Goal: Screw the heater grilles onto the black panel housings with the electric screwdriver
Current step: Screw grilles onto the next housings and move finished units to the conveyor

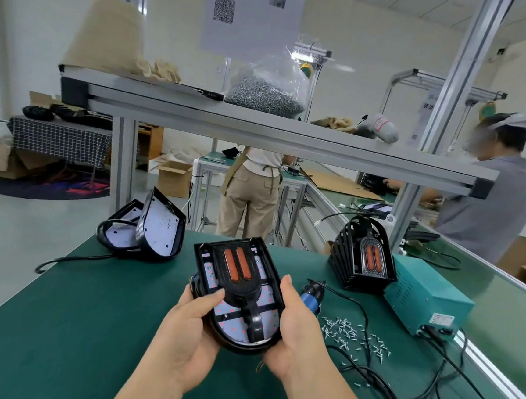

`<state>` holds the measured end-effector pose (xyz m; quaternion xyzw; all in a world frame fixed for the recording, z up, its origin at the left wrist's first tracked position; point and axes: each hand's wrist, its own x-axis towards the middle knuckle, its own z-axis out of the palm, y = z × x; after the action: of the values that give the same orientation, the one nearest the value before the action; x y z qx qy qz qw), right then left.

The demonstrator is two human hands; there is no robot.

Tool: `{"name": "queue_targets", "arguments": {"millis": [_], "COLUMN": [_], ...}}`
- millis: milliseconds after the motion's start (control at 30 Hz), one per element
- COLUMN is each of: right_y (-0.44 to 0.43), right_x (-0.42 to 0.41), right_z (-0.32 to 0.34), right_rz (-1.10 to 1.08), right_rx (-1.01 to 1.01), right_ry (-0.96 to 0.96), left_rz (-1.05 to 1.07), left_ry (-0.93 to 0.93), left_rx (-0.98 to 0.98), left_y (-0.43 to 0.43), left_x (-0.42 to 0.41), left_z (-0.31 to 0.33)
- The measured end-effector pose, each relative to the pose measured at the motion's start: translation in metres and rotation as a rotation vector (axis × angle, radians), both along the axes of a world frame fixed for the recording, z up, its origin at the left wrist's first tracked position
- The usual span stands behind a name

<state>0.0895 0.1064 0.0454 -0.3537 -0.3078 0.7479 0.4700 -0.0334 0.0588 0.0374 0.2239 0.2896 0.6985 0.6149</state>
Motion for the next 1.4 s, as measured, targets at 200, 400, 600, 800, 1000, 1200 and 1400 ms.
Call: {"name": "queue_targets", "arguments": {"millis": [200,400,600,800,1000,1200,1400], "right_y": [0.004,0.006,-0.002,-0.004,-0.008,-0.007,-0.012], "right_x": [-0.011,-0.005,0.007,0.014,0.004,-0.001,0.008], "right_z": [-0.002,0.003,0.006,0.004,0.001,0.003,0.006], "right_rz": [-0.143,-0.220,-0.020,-0.052,-0.074,0.113,0.029], "right_rx": [-0.021,0.029,0.033,0.043,0.037,0.074,0.076], "right_ry": [0.082,0.109,0.101,0.093,0.077,0.065,0.100], "left_rz": [0.020,-0.133,-0.065,-0.069,0.051,0.091,0.038], "left_ry": [-0.076,0.009,-0.043,-0.041,-0.106,-0.118,0.007], "left_rx": [-0.022,-0.013,0.003,-0.014,-0.067,-0.073,-0.026], "left_y": [0.002,0.003,0.010,0.012,0.014,0.012,0.001], "left_x": [0.006,0.001,-0.007,-0.005,-0.004,-0.014,-0.004], "left_z": [0.000,-0.005,-0.008,-0.011,-0.014,-0.014,-0.003]}}
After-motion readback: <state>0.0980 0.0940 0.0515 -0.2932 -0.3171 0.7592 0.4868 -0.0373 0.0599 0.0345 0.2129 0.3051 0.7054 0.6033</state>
